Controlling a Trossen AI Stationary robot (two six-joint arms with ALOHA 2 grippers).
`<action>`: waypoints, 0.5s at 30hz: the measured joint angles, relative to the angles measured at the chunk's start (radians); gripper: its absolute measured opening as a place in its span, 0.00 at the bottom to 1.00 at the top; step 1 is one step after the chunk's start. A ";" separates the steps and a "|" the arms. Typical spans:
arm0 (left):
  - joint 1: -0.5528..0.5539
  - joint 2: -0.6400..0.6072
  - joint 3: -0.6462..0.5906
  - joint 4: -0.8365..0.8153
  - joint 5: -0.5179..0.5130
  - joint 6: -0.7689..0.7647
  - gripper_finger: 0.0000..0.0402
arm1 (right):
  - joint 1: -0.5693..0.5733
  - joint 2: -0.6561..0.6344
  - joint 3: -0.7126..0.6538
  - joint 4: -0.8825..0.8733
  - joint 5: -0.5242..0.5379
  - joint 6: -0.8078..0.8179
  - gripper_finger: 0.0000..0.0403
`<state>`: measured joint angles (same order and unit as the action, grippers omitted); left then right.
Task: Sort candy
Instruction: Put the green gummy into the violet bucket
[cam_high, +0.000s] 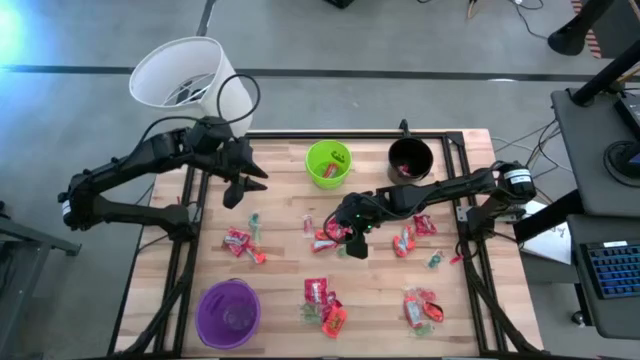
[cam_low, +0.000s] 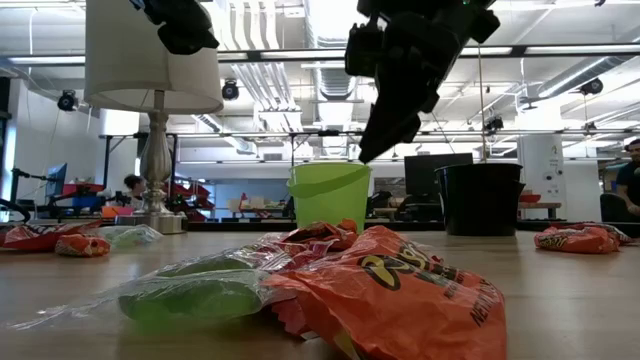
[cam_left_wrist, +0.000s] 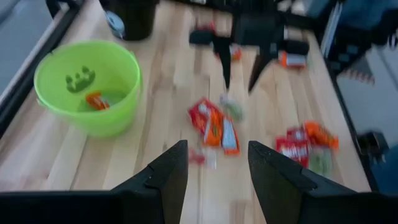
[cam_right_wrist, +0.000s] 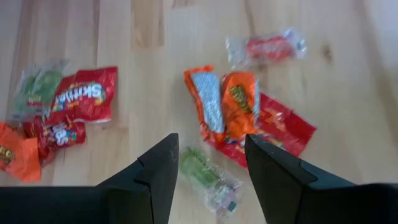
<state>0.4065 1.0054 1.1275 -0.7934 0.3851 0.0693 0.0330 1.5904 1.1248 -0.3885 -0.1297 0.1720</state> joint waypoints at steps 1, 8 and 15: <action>0.000 -0.013 -0.022 0.034 0.000 -0.017 0.37 | 0.000 0.006 0.000 -0.006 -0.007 0.000 0.44; 0.000 -0.077 -0.103 0.231 0.000 -0.088 0.37 | 0.008 0.049 0.000 -0.013 -0.010 -0.013 0.44; 0.000 -0.102 -0.115 0.281 0.000 -0.108 0.37 | 0.022 0.105 0.000 -0.020 -0.055 -0.031 0.43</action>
<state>0.4065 0.9030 1.0130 -0.5124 0.3847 -0.0386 0.0553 1.6956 1.1248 -0.4089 -0.1844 0.1414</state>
